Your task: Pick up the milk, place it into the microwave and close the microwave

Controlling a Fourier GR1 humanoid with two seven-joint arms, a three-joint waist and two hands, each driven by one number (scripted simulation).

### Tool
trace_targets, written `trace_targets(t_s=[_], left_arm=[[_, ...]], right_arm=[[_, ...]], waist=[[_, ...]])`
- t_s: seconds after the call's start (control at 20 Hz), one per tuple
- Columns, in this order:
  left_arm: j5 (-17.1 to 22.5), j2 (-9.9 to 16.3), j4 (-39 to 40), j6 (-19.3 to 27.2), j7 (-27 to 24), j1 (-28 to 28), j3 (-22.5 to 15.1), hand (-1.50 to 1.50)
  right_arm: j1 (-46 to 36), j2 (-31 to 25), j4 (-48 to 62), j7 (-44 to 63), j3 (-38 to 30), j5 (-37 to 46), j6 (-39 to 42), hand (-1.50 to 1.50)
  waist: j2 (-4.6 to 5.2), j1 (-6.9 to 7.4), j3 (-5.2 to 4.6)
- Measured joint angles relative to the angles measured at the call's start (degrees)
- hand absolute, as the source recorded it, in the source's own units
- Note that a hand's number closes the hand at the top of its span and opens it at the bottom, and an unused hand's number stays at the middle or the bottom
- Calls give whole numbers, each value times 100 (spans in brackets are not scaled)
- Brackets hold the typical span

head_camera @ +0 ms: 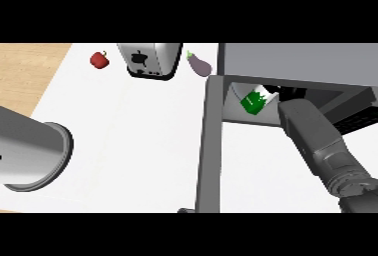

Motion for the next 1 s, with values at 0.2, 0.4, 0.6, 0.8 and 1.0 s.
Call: trace_targets(t_s=[0.2,0.4,0.6,0.8,1.0], left_arm=[[43,10,3,-5,72,-30,-23,-150],[-19,-12,19,3,32,-69,-33,-150],[-61,-29,0,56,87,-115,-54,-150],[-104,-37,19,33,40,-150,-67,-150],[-121,-42,19,37,60,-160,-67,-150]], right_arm=[[38,-96,114,102,-14,21,-68,150],[101,-129,194,117,72,130,-103,-150],[20,-122,299,208,221,294,-127,-150],[-26,-106,276,270,259,345,-220,-150],[-80,-27,223,297,305,406,-325,-150]], waist=[[16,31,6],[28,62,14],[44,104,16],[63,138,24],[59,143,24]])
